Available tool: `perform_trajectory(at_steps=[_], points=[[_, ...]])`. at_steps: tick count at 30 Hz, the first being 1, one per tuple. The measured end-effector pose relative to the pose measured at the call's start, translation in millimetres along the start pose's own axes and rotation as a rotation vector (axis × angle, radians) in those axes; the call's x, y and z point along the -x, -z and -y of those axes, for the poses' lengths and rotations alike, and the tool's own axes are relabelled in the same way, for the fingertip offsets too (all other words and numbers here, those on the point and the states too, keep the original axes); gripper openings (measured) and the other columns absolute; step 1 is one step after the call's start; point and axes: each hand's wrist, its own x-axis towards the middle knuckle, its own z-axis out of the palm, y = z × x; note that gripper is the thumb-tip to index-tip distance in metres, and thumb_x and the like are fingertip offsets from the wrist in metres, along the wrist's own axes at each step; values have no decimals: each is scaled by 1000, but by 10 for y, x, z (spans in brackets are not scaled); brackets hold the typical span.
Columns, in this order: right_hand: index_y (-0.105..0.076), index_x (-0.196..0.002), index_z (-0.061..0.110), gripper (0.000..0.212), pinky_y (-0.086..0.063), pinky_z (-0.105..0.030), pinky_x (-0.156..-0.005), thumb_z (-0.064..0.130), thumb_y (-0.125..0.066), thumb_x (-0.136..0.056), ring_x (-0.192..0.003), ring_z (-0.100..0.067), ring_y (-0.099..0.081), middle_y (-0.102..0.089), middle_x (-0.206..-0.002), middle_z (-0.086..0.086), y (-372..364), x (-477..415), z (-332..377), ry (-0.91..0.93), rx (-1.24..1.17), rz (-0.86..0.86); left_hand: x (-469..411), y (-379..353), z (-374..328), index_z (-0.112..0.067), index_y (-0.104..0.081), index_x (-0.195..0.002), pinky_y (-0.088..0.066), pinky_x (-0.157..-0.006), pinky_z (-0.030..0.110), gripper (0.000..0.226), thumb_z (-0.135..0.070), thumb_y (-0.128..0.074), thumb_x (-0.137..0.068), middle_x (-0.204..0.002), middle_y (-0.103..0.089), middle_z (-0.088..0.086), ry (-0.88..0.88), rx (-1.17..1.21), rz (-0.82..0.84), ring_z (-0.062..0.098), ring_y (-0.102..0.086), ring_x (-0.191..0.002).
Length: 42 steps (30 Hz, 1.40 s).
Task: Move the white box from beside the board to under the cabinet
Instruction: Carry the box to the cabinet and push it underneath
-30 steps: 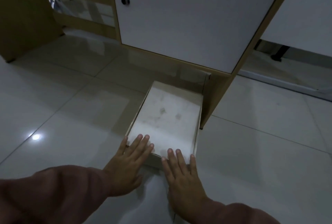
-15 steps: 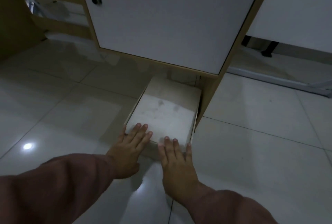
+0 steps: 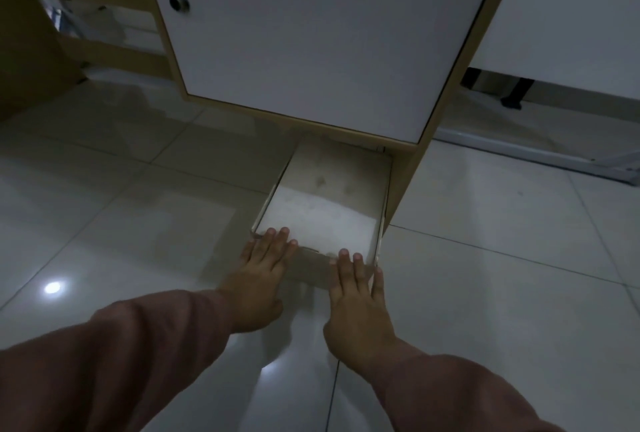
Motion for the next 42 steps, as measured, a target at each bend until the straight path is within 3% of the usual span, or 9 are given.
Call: perform_trajectory(at_steps=[6, 7, 9, 10, 11, 13, 15, 27, 42], points=[[14, -149, 5, 89, 18, -47, -111, 12, -43, -82, -147, -36, 17, 16, -161, -18, 49, 5, 63, -44, -7, 51, 33, 14, -55, -10, 15, -149, 8, -119, 48, 101, -36, -53, -79, -160, 19, 16, 40, -42, 13, 36, 17, -147], [14, -149, 4, 88, 18, -47, -111, 12, -43, -83, -147, -37, 17, 16, -160, -19, 65, -19, 62, -44, -5, 61, 20, 40, -82, -7, 6, -150, 1, -119, 51, 104, -35, -59, -75, -161, 10, 19, 29, -68, -2, 40, 7, -148], [15, -148, 3, 84, 15, -49, -114, 12, -41, -86, -146, -40, 16, 16, -159, -22, 98, -65, 74, -46, 9, 82, -12, 120, -133, 1, -28, -146, -26, -112, 59, 107, -31, -75, -56, -155, -26, 26, 40, -93, -2, 47, -26, -141], [16, -147, 1, 83, 13, -50, -116, 13, -40, -87, -146, -42, 16, 17, -159, -23, 115, -98, 75, -47, 20, 95, -46, 133, -139, 2, -34, -143, -31, -109, 60, 106, -28, -78, -52, -151, -33, 27, 43, -91, -27, 48, -32, -138], [15, -147, -1, 81, 10, -52, -117, 13, -39, -88, -145, -44, 15, 16, -158, -25, 129, -133, 74, -48, 30, 107, -76, 145, -140, 1, -25, -147, -23, -113, 59, 106, -27, -75, -58, -155, -24, 26, 52, -83, -11, 47, -24, -142], [14, -146, -4, 79, 7, -54, -118, 13, -38, -90, -145, -47, 11, 14, -158, -28, 165, -208, 57, -49, 44, 122, -156, 115, -121, -5, 8, -150, 4, -119, 51, 103, -30, -60, -76, -160, 13, 19, 72, -73, 17, 40, 9, -148], [13, -147, -5, 78, 4, -55, -118, 14, -38, -90, -145, -48, 8, 11, -158, -29, 203, -285, 28, -50, 51, 141, -241, 102, -95, -8, 20, -148, 13, -118, 48, 102, -34, -53, -82, -159, 25, 16, 96, -93, 68, 36, 21, -146], [12, -148, -2, 77, -3, -57, -119, 16, -37, -92, -146, -43, 11, 17, -159, -22, 382, -613, -87, -122, 80, 278, -568, 288, -59, -7, 19, -148, 9, -119, 46, 106, -44, -54, -81, -159, 24, 17, 75, -87, 127, 36, 19, -147], [9, -149, -2, 79, -6, -50, -122, 17, -42, -92, -147, -39, 10, 15, -160, -20, 474, -899, -221, -155, 31, 271, -903, 403, -121, -4, 17, -148, 1, -122, 49, 106, -45, -56, -83, -159, 22, 18, 120, -71, 164, 38, 17, -147]])
